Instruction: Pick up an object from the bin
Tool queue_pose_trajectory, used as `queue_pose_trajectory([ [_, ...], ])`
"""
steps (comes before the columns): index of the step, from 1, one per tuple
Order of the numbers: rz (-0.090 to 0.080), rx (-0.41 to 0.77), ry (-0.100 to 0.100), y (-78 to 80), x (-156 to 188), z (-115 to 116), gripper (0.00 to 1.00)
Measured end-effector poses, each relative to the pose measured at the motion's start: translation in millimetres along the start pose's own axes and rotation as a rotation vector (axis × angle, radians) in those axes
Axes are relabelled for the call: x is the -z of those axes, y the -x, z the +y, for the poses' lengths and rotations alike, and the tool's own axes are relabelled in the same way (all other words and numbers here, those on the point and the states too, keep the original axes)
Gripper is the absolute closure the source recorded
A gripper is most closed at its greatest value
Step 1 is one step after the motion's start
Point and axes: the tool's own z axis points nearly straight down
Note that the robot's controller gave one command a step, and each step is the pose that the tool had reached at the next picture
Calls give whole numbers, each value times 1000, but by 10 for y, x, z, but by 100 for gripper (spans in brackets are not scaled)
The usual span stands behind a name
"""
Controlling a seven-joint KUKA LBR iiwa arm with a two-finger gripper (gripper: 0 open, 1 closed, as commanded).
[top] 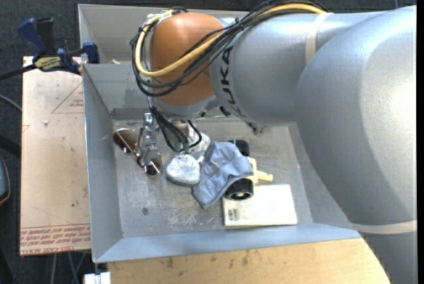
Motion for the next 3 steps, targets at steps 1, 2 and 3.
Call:
queue_pose_trajectory([
  [1,0,-1,0,0,-1,-4,0],
  [2,0,-1,0,1,-1,-5,0],
  [3,-4,-241,4,129,-794,-379,100],
])
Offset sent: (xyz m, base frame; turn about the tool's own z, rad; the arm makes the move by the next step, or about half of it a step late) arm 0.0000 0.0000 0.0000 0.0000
